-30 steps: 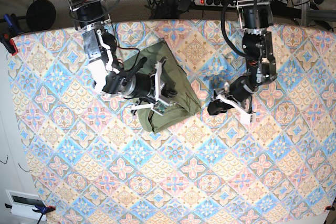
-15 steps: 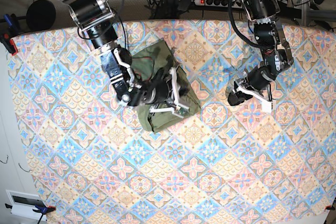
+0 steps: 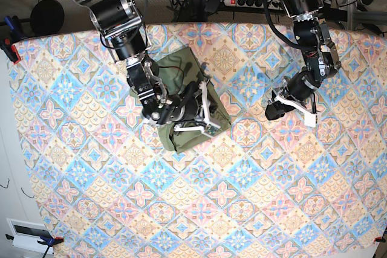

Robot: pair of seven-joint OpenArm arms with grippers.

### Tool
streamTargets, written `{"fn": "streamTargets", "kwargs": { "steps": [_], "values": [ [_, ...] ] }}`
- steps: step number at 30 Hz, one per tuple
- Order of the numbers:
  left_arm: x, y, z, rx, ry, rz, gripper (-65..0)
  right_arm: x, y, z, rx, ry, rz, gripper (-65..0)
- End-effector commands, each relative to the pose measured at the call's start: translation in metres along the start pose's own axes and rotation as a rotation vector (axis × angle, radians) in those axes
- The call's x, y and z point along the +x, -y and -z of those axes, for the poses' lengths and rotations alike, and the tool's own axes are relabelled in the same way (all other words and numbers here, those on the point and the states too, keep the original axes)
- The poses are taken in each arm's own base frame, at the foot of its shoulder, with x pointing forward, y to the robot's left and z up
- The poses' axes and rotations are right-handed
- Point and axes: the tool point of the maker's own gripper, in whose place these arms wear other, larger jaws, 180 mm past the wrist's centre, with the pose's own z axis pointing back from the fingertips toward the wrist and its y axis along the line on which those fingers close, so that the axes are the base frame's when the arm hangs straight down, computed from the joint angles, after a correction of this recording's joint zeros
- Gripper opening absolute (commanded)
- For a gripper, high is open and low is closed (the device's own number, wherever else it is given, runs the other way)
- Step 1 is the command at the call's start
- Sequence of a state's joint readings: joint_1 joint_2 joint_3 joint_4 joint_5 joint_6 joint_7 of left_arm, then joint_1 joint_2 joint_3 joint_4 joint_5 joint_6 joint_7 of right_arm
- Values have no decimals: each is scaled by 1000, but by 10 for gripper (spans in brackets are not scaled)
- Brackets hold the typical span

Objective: Layout the t-shirt on the table in an organized manner, then fold the t-shirt properly
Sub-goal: 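Press the folded shirt into a neat rectangle with the right gripper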

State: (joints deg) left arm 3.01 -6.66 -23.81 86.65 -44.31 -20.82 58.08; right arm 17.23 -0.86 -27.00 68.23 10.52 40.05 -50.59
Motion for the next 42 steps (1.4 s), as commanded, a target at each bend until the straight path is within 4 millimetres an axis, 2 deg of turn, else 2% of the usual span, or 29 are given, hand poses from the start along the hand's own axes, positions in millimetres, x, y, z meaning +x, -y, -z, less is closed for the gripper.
{"fn": "streamTargets", "kwargs": {
  "steps": [1,4,6,12,15,19,22,27,33,35,37,39,42],
  "values": [
    [17,9,-2,-30,49,21,-560,7,19,-10,-40,22,3,-650],
    [17,10,-1,-32,49,19,-560,-13,40,-18,-75,1,56,-650],
    [17,10,-1,-32,49,19,-560,-16,58,-27,-108,16,78,-650],
    [17,10,-1,-32,49,19,-560,-48,97,-51,-187,12,156,-650],
    [17,10,-1,-32,49,19,-560,-52,122,-71,-245,23,166,-650],
    [17,10,-1,-32,49,19,-560,-63,144,-92,-301,28,197,-650],
    [16,10,-1,-34,47,20,-560,-52,163,-109,-346,66,211,-650],
    [15,10,-1,-34,46,18,-560,-49,166,-115,-360,75,212,-650],
    [14,10,-1,-34,38,18,-560,-36,165,-123,-381,89,171,-650],
    [9,11,-1,-35,14,21,-560,-26,164,-132,-401,83,136,-650],
    [10,12,-1,-38,14,28,-560,-22,154,-138,-415,76,101,-650],
    [13,16,-5,-40,24,47,-560,-15,145,-153,-452,86,60,-650],
    [21,28,-16,-47,55,99,-560,-25,136,-175,-509,77,65,-650]
  ]
}}
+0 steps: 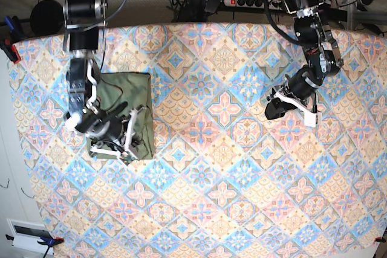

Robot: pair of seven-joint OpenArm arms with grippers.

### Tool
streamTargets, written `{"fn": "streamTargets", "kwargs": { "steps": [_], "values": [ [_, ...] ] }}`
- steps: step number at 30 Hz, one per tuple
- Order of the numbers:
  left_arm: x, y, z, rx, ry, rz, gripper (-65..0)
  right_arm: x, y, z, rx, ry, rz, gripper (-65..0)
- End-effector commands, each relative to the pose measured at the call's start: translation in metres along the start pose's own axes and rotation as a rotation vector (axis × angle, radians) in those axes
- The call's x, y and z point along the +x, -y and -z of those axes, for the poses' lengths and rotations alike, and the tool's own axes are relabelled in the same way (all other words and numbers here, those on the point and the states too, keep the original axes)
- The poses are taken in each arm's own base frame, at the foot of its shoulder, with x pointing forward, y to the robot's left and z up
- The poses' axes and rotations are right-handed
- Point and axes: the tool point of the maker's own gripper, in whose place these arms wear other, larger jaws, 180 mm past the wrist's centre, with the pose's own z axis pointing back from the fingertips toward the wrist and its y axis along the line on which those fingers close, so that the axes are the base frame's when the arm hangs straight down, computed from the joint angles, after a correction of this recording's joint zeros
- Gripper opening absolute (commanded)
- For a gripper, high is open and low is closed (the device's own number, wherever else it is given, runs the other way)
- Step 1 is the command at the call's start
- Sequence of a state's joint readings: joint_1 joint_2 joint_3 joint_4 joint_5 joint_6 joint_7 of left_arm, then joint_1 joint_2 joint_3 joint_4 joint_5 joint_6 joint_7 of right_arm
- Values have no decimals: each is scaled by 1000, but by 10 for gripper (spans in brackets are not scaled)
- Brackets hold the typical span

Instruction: Layout the t-shirt on the table in an organized manner, then fold the t-shirt properly

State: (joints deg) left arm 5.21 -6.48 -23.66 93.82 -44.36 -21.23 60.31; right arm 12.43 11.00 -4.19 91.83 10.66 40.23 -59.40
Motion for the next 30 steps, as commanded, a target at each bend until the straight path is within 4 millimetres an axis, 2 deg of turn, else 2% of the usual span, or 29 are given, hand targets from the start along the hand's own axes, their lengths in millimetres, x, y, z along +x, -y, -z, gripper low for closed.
{"fn": "streamTargets", "kwargs": {
  "steps": [1,4,8,12,18,21,25,30],
  "values": [
    [16,12,-6,-28,51,37,-560,10,16,-15,-55,38,-8,-650],
    [14,27,-18,-37,52,103,-560,2,15,-34,-89,62,13,-650],
    [7,38,-42,-29,41,191,-567,-27,8,-64,-98,102,124,-650],
    [-5,40,-65,-3,14,244,-650,-66,8,-94,-123,85,245,-650],
    [-40,25,-96,48,-106,286,-650,-126,9,-139,-169,50,412,-650],
    [-59,13,-114,90,-164,274,-650,-164,-2,-160,-171,-28,483,-650],
    [-65,-13,-143,192,-181,245,-650,-208,-14,-190,-201,-127,551,-650],
    [-87,-36,-180,289,-256,215,-650,-254,-34,-224,-220,-268,598,-650]
  ]
}}
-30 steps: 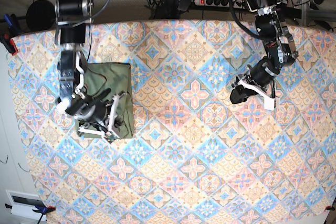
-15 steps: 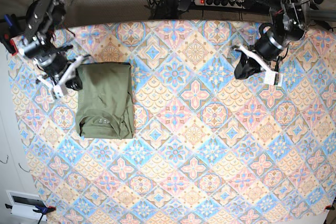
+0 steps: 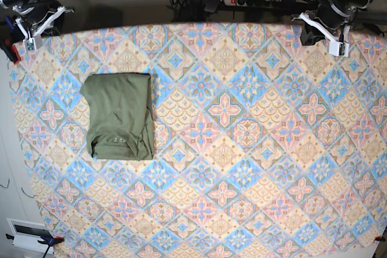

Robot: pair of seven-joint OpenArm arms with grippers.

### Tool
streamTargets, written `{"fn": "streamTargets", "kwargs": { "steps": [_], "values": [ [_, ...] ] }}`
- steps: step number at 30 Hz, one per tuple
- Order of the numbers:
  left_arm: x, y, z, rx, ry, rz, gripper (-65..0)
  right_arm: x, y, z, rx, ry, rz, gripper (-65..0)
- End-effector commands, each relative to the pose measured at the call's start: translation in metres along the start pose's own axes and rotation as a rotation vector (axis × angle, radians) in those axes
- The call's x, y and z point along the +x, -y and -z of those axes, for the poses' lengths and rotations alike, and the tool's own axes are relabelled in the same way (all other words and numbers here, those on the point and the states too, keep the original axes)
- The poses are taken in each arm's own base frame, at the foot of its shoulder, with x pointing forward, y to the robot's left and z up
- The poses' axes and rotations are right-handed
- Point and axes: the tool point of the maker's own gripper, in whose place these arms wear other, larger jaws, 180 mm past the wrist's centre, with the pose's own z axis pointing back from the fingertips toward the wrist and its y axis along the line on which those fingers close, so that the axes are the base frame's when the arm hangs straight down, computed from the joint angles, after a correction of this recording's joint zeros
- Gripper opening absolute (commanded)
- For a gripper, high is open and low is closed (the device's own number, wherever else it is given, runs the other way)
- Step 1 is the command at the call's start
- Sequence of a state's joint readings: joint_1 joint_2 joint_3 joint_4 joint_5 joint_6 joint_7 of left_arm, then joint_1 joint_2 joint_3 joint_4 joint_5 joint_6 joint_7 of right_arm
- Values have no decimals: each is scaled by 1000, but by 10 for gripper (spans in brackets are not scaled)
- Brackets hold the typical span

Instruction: Layout the t-shirt on the table in an organized manner, then fold the t-shirt properly

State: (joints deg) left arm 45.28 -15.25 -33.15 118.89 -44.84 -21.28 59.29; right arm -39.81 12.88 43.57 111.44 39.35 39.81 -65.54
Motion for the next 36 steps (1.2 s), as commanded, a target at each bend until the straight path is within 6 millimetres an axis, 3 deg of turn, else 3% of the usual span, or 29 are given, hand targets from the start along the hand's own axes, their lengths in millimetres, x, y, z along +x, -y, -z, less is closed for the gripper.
{"fn": "streamTargets", "kwargs": {
  "steps": [1,9,13,16,20,25,30,36],
  "values": [
    [0,-2,-8,6,7,10,-650,-3,4,-8,-9,-3,-13,-650],
    [-63,-27,-37,133,-143,36,-650,-78,25,-24,-123,-287,-76,-650],
    [-83,-37,-33,176,-174,77,-650,-120,15,-10,-80,-427,-85,-650],
    [-111,-29,-20,144,-235,75,-650,-147,-7,11,0,-466,-96,-650],
    [-154,-12,4,78,-302,43,-650,-197,-39,35,115,-543,-86,-650],
    [-190,-1,36,34,-370,46,-650,-213,-50,77,163,-547,9,-650],
    [-222,-5,76,75,-391,5,-650,-230,-55,100,180,-548,97,-650],
    [-260,2,109,78,-432,16,-650,-244,-59,125,188,-571,107,-650]
  ]
}}
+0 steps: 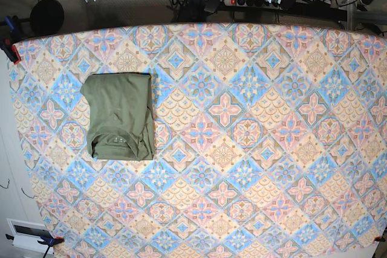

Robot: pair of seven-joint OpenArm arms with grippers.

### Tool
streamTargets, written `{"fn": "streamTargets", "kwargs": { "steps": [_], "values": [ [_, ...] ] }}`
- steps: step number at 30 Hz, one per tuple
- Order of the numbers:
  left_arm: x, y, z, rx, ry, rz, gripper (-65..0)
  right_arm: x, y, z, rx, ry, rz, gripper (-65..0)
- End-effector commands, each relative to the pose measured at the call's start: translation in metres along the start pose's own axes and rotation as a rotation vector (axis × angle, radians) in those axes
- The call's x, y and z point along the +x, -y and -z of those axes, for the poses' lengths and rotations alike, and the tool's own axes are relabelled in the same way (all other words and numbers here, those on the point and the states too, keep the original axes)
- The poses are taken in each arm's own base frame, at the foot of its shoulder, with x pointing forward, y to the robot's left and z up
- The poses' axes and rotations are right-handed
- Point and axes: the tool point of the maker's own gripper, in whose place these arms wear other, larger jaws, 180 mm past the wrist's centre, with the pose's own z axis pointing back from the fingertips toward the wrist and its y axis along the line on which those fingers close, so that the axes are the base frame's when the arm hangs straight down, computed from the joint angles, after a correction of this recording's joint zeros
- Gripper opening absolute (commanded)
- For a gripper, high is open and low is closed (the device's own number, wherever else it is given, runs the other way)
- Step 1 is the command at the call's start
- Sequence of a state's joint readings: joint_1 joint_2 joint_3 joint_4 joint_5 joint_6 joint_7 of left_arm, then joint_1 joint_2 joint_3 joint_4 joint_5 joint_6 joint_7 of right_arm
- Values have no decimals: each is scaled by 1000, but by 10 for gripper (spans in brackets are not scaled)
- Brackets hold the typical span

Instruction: Layout the t-shirt on the table in an organized manner, then fold the t-shirt properly

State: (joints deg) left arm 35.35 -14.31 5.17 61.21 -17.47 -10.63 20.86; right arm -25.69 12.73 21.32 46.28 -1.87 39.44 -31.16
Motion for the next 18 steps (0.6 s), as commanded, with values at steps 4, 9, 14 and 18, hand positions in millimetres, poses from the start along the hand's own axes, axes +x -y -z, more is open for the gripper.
{"fn": "streamTargets", "kwargs": {
  "steps": [4,9,14,18],
  "values": [
    [-10,0,22,22,-10,24,-650,-4,-7,16,51,28,69,-650],
    [-14,11,44,17,-10,63,-650,0,-19,28,91,85,138,-650],
    [-15,30,60,15,-28,53,-650,20,-28,36,123,137,178,-650],
    [-7,44,65,-5,-16,47,-650,36,-68,52,197,179,199,-650]
  ]
}}
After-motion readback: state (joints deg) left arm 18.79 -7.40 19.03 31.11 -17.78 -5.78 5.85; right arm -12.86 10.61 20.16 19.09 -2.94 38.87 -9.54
